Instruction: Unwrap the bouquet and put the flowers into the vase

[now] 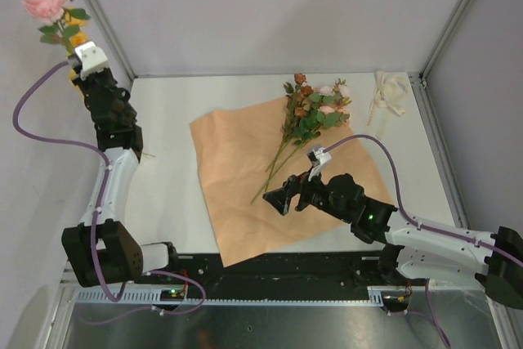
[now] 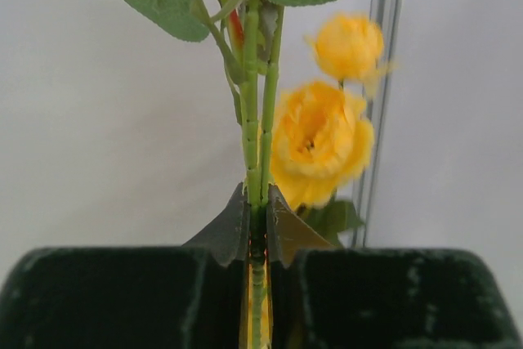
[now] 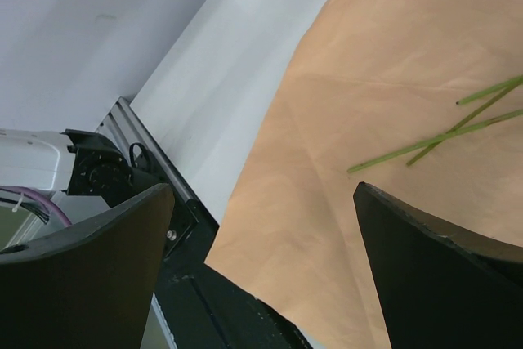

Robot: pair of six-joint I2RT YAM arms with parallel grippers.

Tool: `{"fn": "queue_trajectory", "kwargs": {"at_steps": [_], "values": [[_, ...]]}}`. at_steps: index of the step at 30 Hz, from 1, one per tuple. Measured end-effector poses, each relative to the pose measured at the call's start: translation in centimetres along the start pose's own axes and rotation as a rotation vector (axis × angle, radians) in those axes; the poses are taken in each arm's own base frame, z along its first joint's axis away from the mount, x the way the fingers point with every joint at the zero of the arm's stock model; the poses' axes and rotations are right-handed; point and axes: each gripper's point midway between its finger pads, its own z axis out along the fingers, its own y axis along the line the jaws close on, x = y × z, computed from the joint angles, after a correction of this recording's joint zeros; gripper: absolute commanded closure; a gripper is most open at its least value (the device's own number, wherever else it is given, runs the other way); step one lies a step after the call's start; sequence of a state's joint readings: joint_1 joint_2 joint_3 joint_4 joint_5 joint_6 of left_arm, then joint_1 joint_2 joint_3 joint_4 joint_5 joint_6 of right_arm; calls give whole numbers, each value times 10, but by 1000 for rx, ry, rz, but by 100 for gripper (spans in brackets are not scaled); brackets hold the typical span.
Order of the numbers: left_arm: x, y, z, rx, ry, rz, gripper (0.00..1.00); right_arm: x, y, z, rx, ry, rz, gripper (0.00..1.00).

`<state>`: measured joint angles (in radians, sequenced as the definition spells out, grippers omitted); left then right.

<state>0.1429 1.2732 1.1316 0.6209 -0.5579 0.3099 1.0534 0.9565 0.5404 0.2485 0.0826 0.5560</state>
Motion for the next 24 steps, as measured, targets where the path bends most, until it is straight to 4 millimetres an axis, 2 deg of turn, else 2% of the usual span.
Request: {"fn": "queue_trajectory", "kwargs": {"at_steps": [2, 4, 7, 9, 12, 16, 19, 24], "values": [[22, -4, -10, 28, 35, -4, 82, 1, -3, 0, 5, 0, 1, 1], [39, -7, -17, 47, 64, -11, 63, 1, -6, 0, 13, -1, 2, 1], [51, -9, -23, 63, 82, -30, 35, 1, -11, 0, 26, -1, 7, 1], [53, -9, -30, 73, 85, -60, 25, 1, -14, 0, 35, 1, 14, 1], [43, -4, -40, 86, 66, -94, 15, 1, -19, 0, 54, 1, 26, 1], [15, 7, -54, 98, 36, -127, 3, -2, -26, -2, 80, -3, 52, 1], [2, 12, -71, 118, 51, -160, 1, -5, -37, -2, 115, -10, 81, 1], [-7, 14, -102, 189, 129, -235, 0, -7, -54, -4, 179, -16, 135, 2]]}}
